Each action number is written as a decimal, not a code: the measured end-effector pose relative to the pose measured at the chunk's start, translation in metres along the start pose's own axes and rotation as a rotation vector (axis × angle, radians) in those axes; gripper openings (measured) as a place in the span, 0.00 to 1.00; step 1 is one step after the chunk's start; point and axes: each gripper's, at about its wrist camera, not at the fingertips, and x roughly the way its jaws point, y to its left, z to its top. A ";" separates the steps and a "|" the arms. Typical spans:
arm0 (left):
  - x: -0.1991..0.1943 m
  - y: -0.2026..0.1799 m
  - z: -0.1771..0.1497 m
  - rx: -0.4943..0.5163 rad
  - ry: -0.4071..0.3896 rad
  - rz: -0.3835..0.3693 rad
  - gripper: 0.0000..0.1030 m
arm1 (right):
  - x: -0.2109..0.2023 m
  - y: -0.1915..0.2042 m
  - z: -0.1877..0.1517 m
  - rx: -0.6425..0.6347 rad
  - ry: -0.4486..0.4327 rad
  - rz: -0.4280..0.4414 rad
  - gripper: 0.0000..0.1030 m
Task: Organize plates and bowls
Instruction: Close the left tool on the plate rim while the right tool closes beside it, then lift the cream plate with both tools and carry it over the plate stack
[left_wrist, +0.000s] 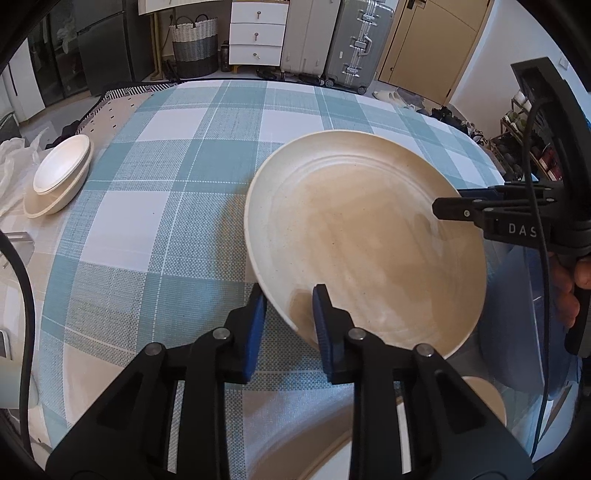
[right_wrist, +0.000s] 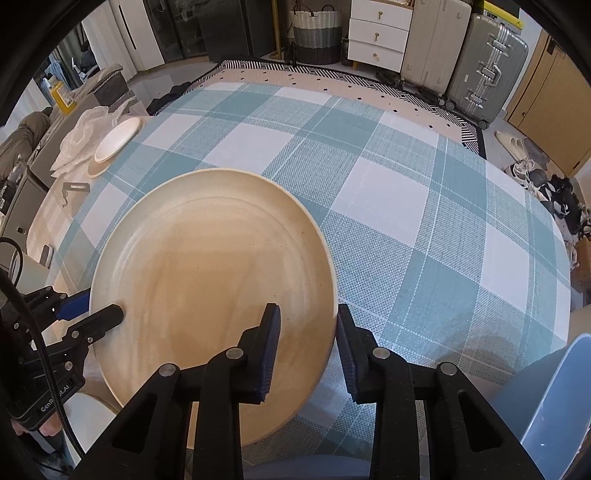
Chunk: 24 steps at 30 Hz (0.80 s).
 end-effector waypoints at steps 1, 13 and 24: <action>-0.003 0.000 0.000 -0.001 -0.005 0.001 0.22 | -0.002 0.000 0.000 0.003 -0.008 0.002 0.29; -0.037 0.010 -0.003 -0.015 -0.061 0.006 0.22 | -0.030 0.016 0.000 -0.002 -0.086 0.013 0.27; -0.071 0.008 -0.013 -0.008 -0.099 0.016 0.22 | -0.057 0.030 -0.008 0.001 -0.127 0.011 0.27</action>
